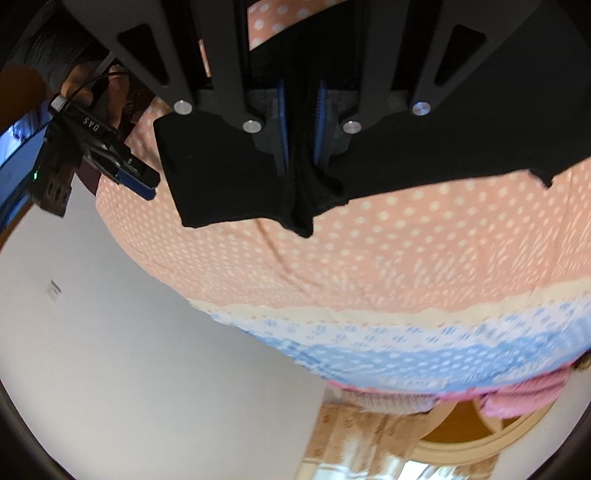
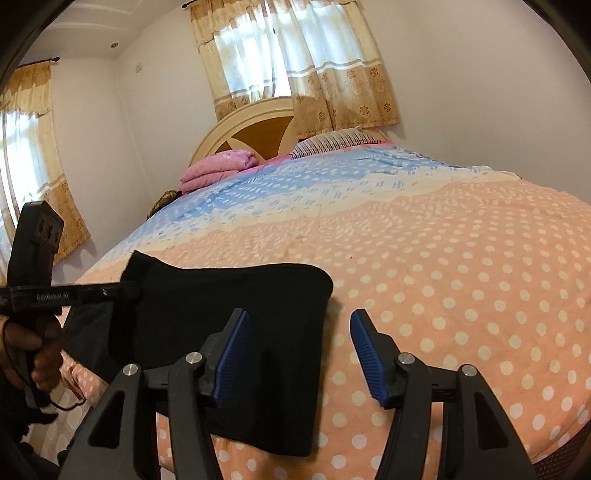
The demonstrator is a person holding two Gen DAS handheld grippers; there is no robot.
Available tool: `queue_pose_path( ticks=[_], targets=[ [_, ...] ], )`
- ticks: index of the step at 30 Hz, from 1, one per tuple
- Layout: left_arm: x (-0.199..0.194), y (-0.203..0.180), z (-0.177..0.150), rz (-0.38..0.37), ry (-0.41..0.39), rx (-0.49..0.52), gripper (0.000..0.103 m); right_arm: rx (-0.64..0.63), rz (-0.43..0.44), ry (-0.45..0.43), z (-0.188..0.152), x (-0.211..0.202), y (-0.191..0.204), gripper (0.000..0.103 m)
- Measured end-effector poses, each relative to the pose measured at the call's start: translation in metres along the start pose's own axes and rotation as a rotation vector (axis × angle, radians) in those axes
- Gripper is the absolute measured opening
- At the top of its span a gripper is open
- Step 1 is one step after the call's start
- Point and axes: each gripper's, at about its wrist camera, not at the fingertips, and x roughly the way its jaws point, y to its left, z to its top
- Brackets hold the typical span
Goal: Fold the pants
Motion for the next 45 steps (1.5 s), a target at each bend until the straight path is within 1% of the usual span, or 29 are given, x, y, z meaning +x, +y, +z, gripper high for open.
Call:
queue_pose_path(
  ticks=[6, 9, 13, 16, 18, 20, 23, 24, 25, 26, 29, 31, 32, 34, 36, 38, 39, 40, 41, 42, 43, 45],
  targets=[
    [-0.004, 0.024, -0.006, 0.001, 0.037, -0.095, 0.013, -0.043, 0.018, 0.002, -0.004, 0.002, 0.008, 0.059],
    [-0.005, 0.032, -0.007, 0.031, 0.036, -0.115, 0.013, -0.067, 0.049, 0.002, -0.006, 0.001, 0.014, 0.059],
    [-0.002, 0.044, -0.011, 0.060, 0.033, -0.134, 0.013, -0.116, 0.146, -0.011, -0.009, -0.006, 0.026, 0.059],
    [-0.003, 0.051, -0.014, 0.055, 0.034, -0.150, 0.013, -0.170, 0.207, 0.000, -0.013, -0.008, 0.040, 0.059],
    [-0.005, 0.053, -0.015, 0.048, 0.031, -0.160, 0.013, -0.214, 0.227, 0.011, -0.018, -0.007, 0.050, 0.059],
    [-0.006, 0.054, -0.016, 0.051, 0.030, -0.166, 0.013, -0.260, 0.229, 0.039, -0.024, -0.003, 0.060, 0.059],
    [-0.004, 0.060, -0.020, 0.063, 0.035, -0.178, 0.013, -0.268, 0.233, 0.108, -0.028, 0.010, 0.061, 0.059],
    [-0.002, 0.062, -0.021, 0.074, 0.036, -0.179, 0.013, -0.264, 0.225, 0.145, -0.031, 0.016, 0.061, 0.061],
    [0.000, 0.063, -0.022, 0.084, 0.037, -0.178, 0.014, -0.249, 0.217, 0.211, -0.034, 0.028, 0.058, 0.062],
    [0.003, 0.065, -0.024, 0.087, 0.042, -0.181, 0.014, -0.237, 0.218, 0.245, -0.038, 0.035, 0.055, 0.062],
    [0.006, 0.064, -0.029, 0.111, 0.033, -0.161, 0.020, -0.265, 0.218, 0.218, -0.037, 0.027, 0.060, 0.062],
    [0.004, 0.063, -0.030, 0.135, 0.020, -0.148, 0.035, -0.229, 0.233, 0.191, -0.031, 0.022, 0.057, 0.062],
    [0.002, 0.062, -0.030, 0.138, 0.012, -0.140, 0.038, -0.218, 0.233, 0.179, -0.029, 0.021, 0.055, 0.062],
    [0.000, 0.061, -0.031, 0.161, 0.006, -0.126, 0.050, -0.201, 0.210, 0.142, -0.018, 0.020, 0.055, 0.062],
    [0.000, 0.059, -0.033, 0.184, 0.000, -0.108, 0.054, -0.175, 0.192, 0.112, -0.003, 0.026, 0.052, 0.062],
    [-0.001, 0.059, -0.035, 0.188, -0.004, -0.101, 0.055, -0.150, 0.179, 0.107, 0.009, 0.037, 0.048, 0.063],
    [-0.001, 0.058, -0.036, 0.188, -0.005, -0.096, 0.058, -0.136, 0.178, 0.112, 0.014, 0.042, 0.046, 0.065],
    [-0.001, 0.059, -0.037, 0.187, -0.004, -0.092, 0.060, -0.114, 0.179, 0.147, 0.018, 0.055, 0.042, 0.068],
    [-0.001, 0.059, -0.038, 0.188, -0.005, -0.092, 0.060, -0.093, 0.169, 0.198, 0.020, 0.071, 0.038, 0.069],
    [-0.002, 0.059, -0.039, 0.190, -0.006, -0.089, 0.060, -0.080, 0.154, 0.229, 0.020, 0.081, 0.035, 0.069],
    [-0.002, 0.058, -0.040, 0.193, -0.008, -0.082, 0.060, -0.077, 0.141, 0.242, 0.019, 0.091, 0.032, 0.069],
    [-0.003, 0.057, -0.041, 0.203, -0.008, -0.072, 0.061, -0.083, 0.136, 0.226, 0.019, 0.090, 0.032, 0.069]
  ],
)
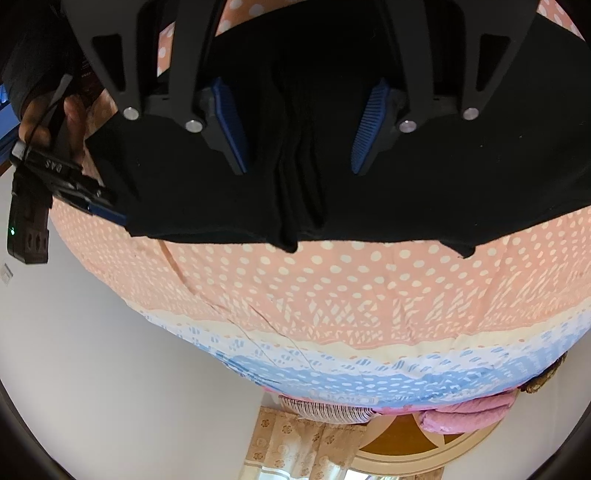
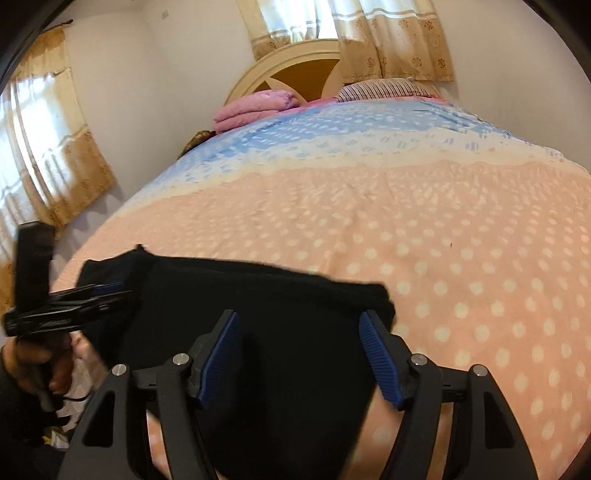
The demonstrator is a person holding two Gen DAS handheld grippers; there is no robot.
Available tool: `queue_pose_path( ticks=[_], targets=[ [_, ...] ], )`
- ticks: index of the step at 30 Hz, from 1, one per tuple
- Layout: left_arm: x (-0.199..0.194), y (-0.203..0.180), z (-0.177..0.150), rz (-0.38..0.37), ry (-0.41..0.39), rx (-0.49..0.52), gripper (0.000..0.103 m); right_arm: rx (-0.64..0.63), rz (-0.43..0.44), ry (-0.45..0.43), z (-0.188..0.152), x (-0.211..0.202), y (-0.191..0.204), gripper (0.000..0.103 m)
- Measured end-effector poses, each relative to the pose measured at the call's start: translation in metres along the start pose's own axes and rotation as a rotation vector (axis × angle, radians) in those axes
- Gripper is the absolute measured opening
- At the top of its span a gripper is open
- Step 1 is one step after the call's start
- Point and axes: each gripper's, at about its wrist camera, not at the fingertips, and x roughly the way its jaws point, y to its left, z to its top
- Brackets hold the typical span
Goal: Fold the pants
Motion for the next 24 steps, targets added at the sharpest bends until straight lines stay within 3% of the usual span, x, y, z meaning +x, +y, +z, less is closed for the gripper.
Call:
queue_pose_path(
  ticks=[4, 9, 11, 15, 20, 24],
  targets=[
    [-0.005, 0.000, -0.005, 0.033, -0.018, 0.017, 0.075, -0.037, -0.048, -0.034, -0.006, -0.026, 0.016, 0.069],
    [-0.003, 0.004, -0.011, 0.073, -0.018, 0.024, 0.076, -0.104, 0.012, 0.012, -0.037, -0.045, 0.044, 0.069],
    [-0.004, 0.004, -0.012, 0.074, -0.021, 0.021, 0.076, -0.156, -0.025, 0.083, -0.055, -0.032, 0.052, 0.069],
    [-0.004, 0.006, -0.014, 0.069, -0.024, 0.016, 0.077, -0.299, -0.113, 0.065, -0.067, -0.028, 0.071, 0.075],
    [-0.008, 0.009, -0.015, 0.062, -0.023, 0.017, 0.078, -0.262, -0.087, 0.036, -0.063, -0.036, 0.071, 0.076],
    [-0.013, 0.017, -0.018, 0.094, -0.030, 0.019, 0.091, -0.221, -0.056, -0.020, -0.061, -0.048, 0.073, 0.076]
  ],
)
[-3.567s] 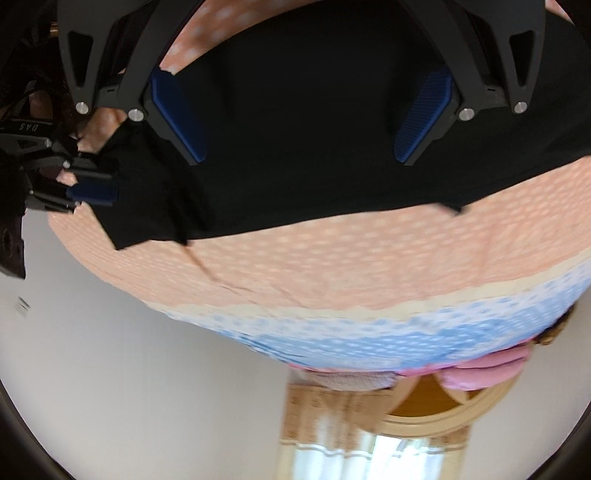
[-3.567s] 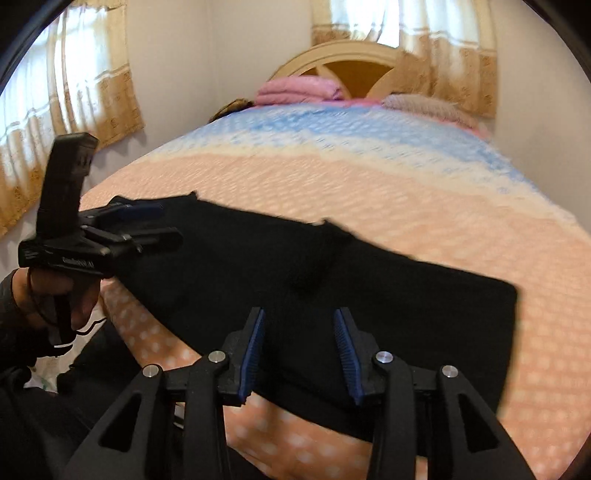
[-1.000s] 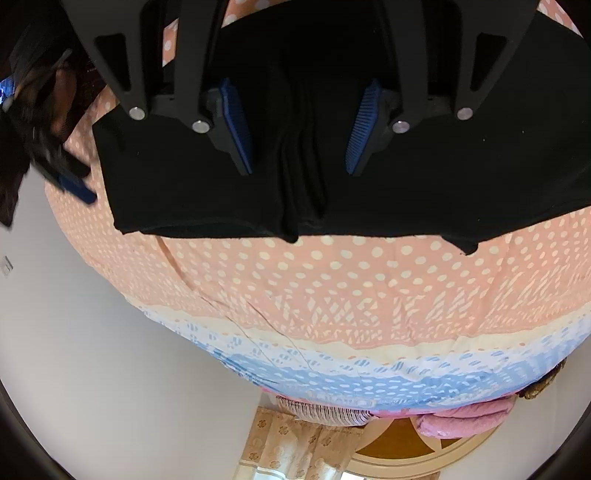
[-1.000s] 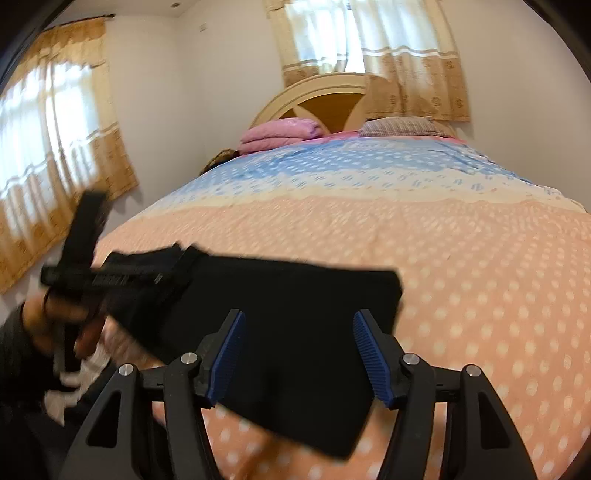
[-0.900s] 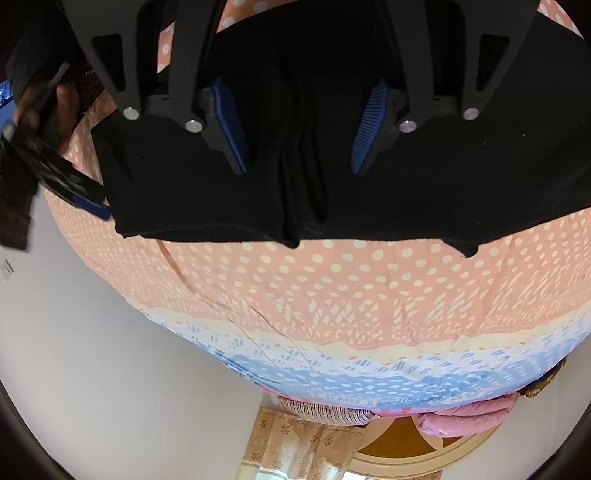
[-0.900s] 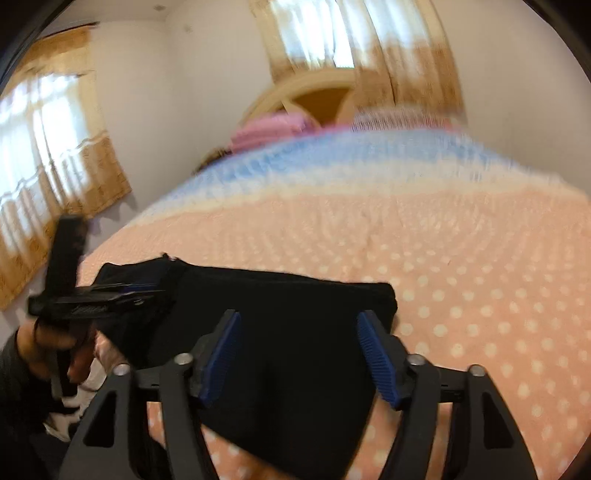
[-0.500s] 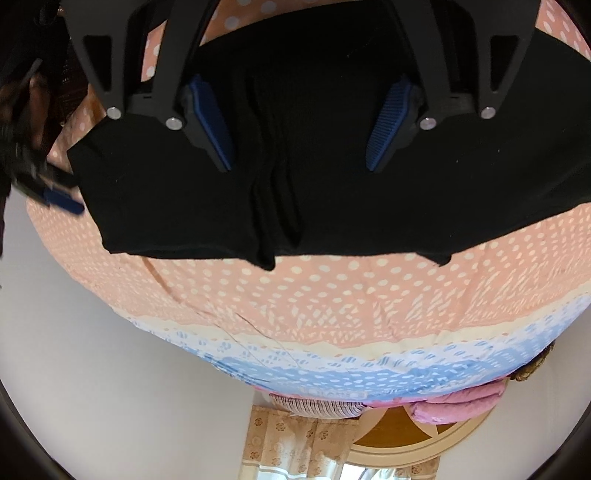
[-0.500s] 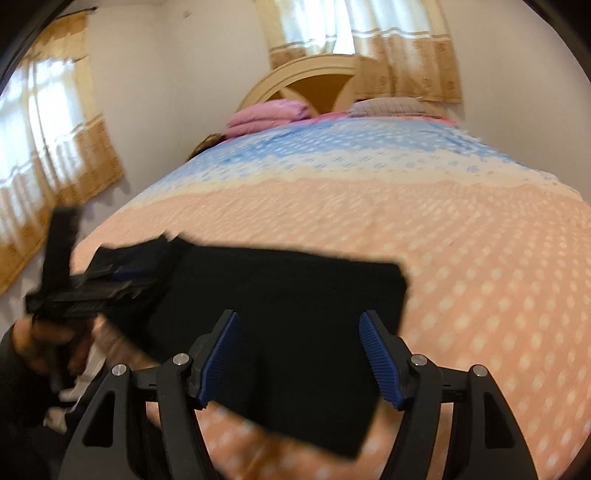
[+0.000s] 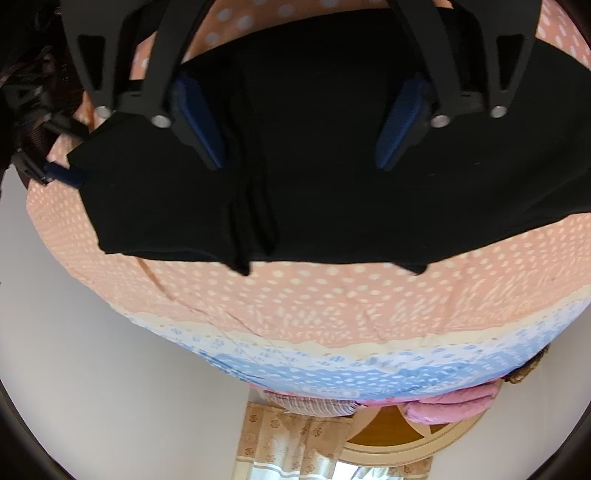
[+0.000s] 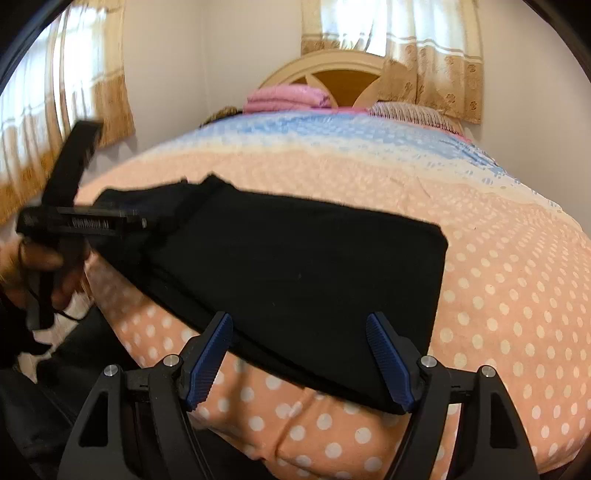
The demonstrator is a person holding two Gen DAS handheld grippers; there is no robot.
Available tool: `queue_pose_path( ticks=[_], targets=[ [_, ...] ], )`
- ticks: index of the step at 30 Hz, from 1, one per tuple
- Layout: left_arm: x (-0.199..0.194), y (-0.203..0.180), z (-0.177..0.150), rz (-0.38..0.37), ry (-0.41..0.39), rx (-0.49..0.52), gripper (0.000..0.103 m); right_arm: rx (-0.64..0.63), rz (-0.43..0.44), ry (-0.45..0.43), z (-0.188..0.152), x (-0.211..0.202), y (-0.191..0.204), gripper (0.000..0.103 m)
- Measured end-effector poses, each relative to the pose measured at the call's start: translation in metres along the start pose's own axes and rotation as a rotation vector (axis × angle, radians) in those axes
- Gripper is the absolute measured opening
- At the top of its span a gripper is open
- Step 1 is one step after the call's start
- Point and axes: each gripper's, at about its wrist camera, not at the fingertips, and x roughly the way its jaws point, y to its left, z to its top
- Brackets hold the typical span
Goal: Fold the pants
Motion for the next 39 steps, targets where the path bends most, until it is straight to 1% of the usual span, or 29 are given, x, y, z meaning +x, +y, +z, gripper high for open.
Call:
queue_pose_path(
  ticks=[3, 5, 7, 8, 10, 12, 14, 16, 17, 20, 21, 23, 25, 27, 29, 30, 31, 33, 34, 36, 38, 39],
  targets=[
    [-0.006, 0.010, -0.001, 0.008, -0.003, 0.000, 0.091, 0.001, 0.011, -0.037, 0.002, -0.005, 0.008, 0.076],
    [-0.014, 0.021, -0.001, 0.031, -0.019, 0.007, 0.091, -0.001, 0.023, -0.061, 0.003, -0.009, 0.012, 0.076],
    [-0.026, 0.038, -0.002, 0.075, -0.041, 0.015, 0.091, -0.006, 0.042, -0.072, 0.001, -0.011, 0.016, 0.076],
    [-0.031, 0.048, -0.002, 0.103, -0.048, 0.011, 0.091, -0.008, 0.044, -0.064, 0.001, -0.009, 0.017, 0.076],
    [-0.039, 0.071, -0.004, 0.171, -0.050, -0.015, 0.091, 0.002, 0.047, -0.047, -0.001, -0.002, 0.016, 0.076],
    [-0.048, 0.096, -0.006, 0.213, -0.059, -0.050, 0.091, 0.018, 0.053, -0.024, -0.002, 0.003, 0.016, 0.076],
    [-0.059, 0.118, -0.011, 0.268, -0.069, -0.059, 0.091, 0.009, 0.061, -0.022, -0.001, 0.003, 0.020, 0.076],
    [-0.071, 0.144, -0.017, 0.359, -0.087, -0.070, 0.091, -0.008, 0.064, -0.033, 0.001, 0.001, 0.025, 0.076],
    [-0.076, 0.157, -0.019, 0.391, -0.089, -0.085, 0.091, -0.013, 0.073, -0.033, 0.003, 0.002, 0.028, 0.076],
    [-0.086, 0.196, -0.029, 0.437, -0.093, -0.173, 0.091, -0.010, 0.116, -0.033, 0.013, 0.009, 0.039, 0.076],
    [-0.088, 0.209, -0.033, 0.439, -0.096, -0.210, 0.091, -0.010, 0.128, -0.033, 0.018, 0.014, 0.044, 0.076],
    [-0.086, 0.223, -0.039, 0.419, -0.095, -0.258, 0.091, -0.021, 0.166, -0.037, 0.029, 0.023, 0.056, 0.076],
    [-0.081, 0.232, -0.046, 0.371, -0.091, -0.293, 0.089, -0.052, 0.212, -0.029, 0.042, 0.036, 0.073, 0.076],
    [-0.074, 0.233, -0.049, 0.317, -0.088, -0.313, 0.088, -0.089, 0.242, 0.007, 0.051, 0.054, 0.090, 0.076],
    [-0.066, 0.233, -0.051, 0.283, -0.079, -0.325, 0.080, -0.113, 0.258, 0.086, 0.055, 0.079, 0.104, 0.076],
    [-0.064, 0.231, -0.050, 0.276, -0.084, -0.321, 0.080, -0.117, 0.249, 0.127, 0.054, 0.090, 0.108, 0.076],
    [-0.064, 0.230, -0.049, 0.273, -0.093, -0.309, 0.080, -0.130, 0.221, 0.146, 0.053, 0.099, 0.112, 0.076],
    [-0.062, 0.230, -0.048, 0.253, -0.097, -0.294, 0.080, -0.174, 0.185, 0.120, 0.049, 0.096, 0.120, 0.076],
    [-0.061, 0.231, -0.048, 0.245, -0.100, -0.293, 0.079, -0.183, 0.181, 0.119, 0.048, 0.094, 0.122, 0.076],
    [-0.060, 0.236, -0.045, 0.222, -0.104, -0.289, 0.076, -0.162, 0.202, 0.112, 0.045, 0.087, 0.120, 0.076],
    [-0.062, 0.241, -0.044, 0.198, -0.110, -0.295, 0.071, -0.131, 0.216, 0.101, 0.043, 0.080, 0.116, 0.076],
    [-0.064, 0.245, -0.044, 0.186, -0.110, -0.305, 0.066, -0.119, 0.218, 0.096, 0.042, 0.078, 0.114, 0.076]
  ],
)
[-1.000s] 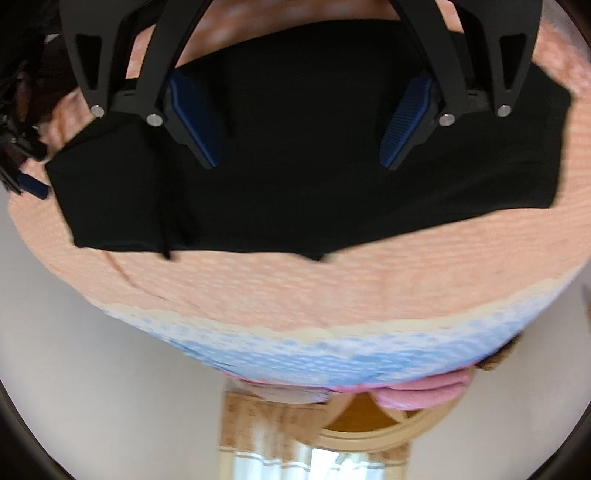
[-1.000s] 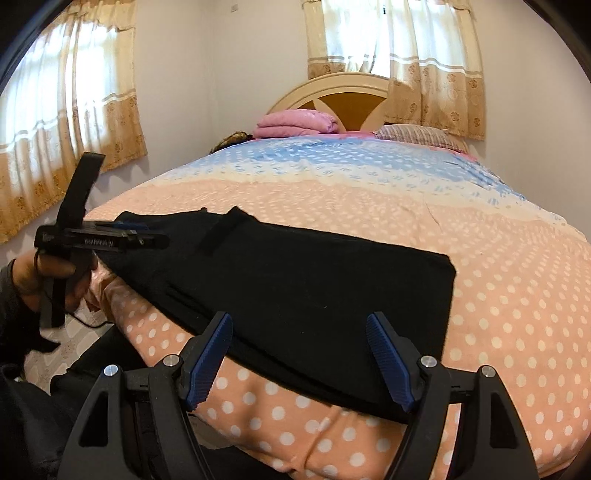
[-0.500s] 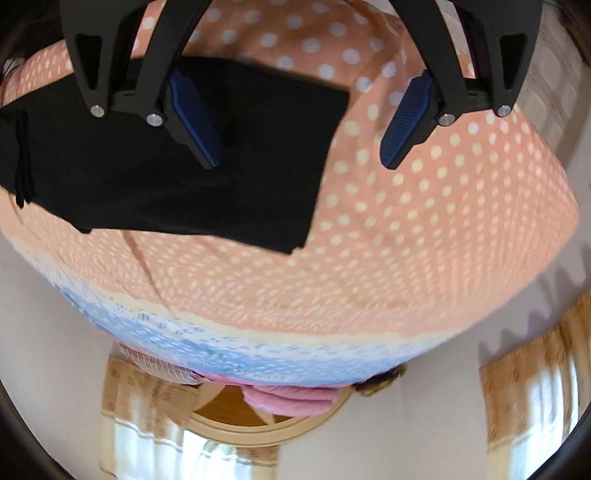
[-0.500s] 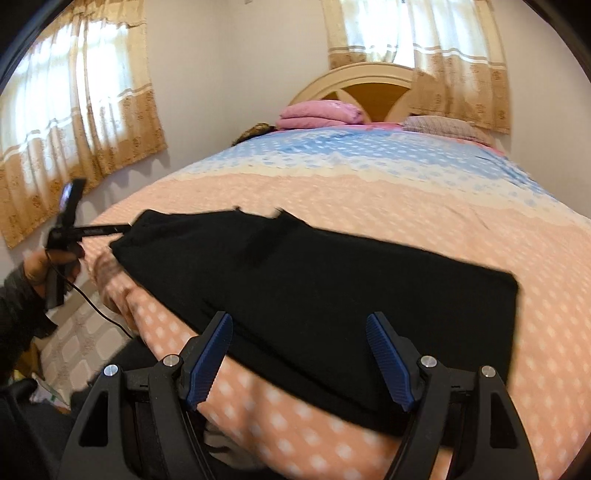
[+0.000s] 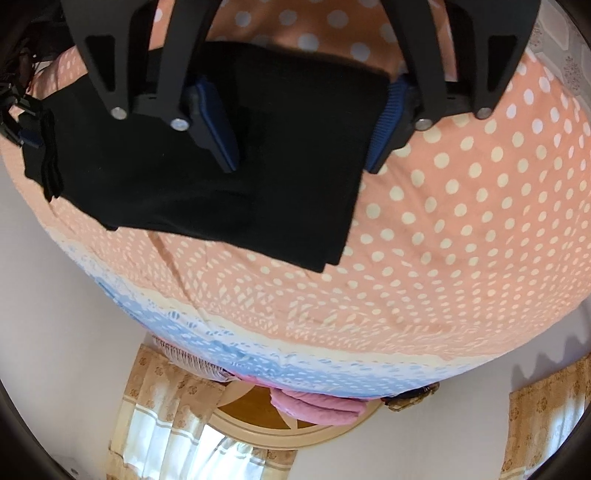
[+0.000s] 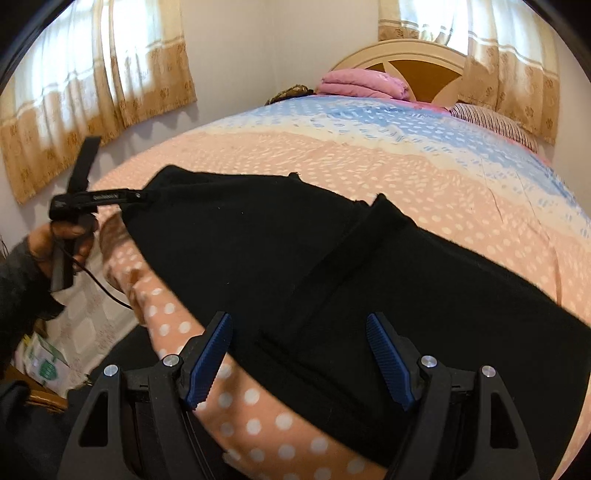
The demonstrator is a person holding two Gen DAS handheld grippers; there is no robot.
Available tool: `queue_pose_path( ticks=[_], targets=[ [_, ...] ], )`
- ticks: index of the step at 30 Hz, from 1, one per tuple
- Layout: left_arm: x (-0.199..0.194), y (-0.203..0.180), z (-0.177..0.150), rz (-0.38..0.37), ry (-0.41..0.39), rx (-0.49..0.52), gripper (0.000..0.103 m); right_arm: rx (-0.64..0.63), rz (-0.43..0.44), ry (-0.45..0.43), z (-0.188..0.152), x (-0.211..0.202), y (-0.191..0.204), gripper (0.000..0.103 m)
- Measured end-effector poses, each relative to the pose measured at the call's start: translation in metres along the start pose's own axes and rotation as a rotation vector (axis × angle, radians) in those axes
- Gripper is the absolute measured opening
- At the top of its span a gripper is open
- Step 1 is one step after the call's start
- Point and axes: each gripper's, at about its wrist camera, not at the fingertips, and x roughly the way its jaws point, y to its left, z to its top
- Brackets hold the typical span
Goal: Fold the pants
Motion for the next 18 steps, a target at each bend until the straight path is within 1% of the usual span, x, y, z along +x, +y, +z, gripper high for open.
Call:
queue_pose_path(
  ticks=[1, 3, 5, 8, 9, 10, 11, 12, 13, 14, 15, 16, 18],
  targets=[
    [-0.001, 0.004, 0.001, -0.003, 0.001, -0.012, 0.059, 0.013, 0.005, -0.008, -0.002, -0.003, -0.002, 0.076],
    [-0.005, 0.012, 0.002, -0.022, 0.000, -0.040, 0.059, 0.035, 0.010, -0.022, -0.005, -0.007, -0.005, 0.076],
    [-0.002, 0.013, 0.002, -0.017, 0.013, -0.035, 0.059, 0.052, 0.021, -0.034, -0.007, -0.010, -0.007, 0.076],
    [-0.002, 0.012, 0.006, 0.019, 0.005, -0.021, 0.064, 0.058, 0.022, -0.038, -0.010, -0.010, -0.006, 0.076],
    [-0.002, 0.014, 0.007, 0.045, 0.000, -0.027, 0.072, 0.058, 0.025, -0.039, -0.012, -0.010, -0.007, 0.076],
    [-0.001, 0.015, 0.009, 0.066, -0.008, -0.031, 0.076, 0.059, 0.027, -0.041, -0.013, -0.011, -0.006, 0.076],
    [-0.001, 0.018, 0.009, 0.063, -0.016, -0.035, 0.076, 0.059, 0.026, -0.043, -0.014, -0.011, -0.006, 0.076],
    [0.003, 0.020, 0.009, 0.023, 0.001, -0.040, 0.072, 0.058, 0.026, -0.047, -0.015, -0.012, -0.005, 0.076],
    [0.005, 0.020, 0.009, 0.013, 0.008, -0.037, 0.071, 0.058, 0.026, -0.052, -0.016, -0.012, -0.004, 0.076],
    [0.004, 0.019, 0.008, 0.018, 0.006, -0.026, 0.070, 0.058, 0.027, -0.055, -0.017, -0.013, -0.004, 0.076],
    [0.004, 0.016, 0.007, 0.005, 0.010, -0.009, 0.059, 0.061, 0.027, -0.058, -0.017, -0.014, -0.004, 0.076],
    [0.005, 0.013, 0.008, -0.029, 0.020, -0.003, 0.044, 0.068, 0.030, -0.064, -0.018, -0.015, -0.004, 0.076],
    [0.003, 0.009, 0.008, -0.020, 0.026, -0.004, 0.044, 0.081, 0.039, -0.070, -0.018, -0.016, -0.006, 0.076]
  ],
)
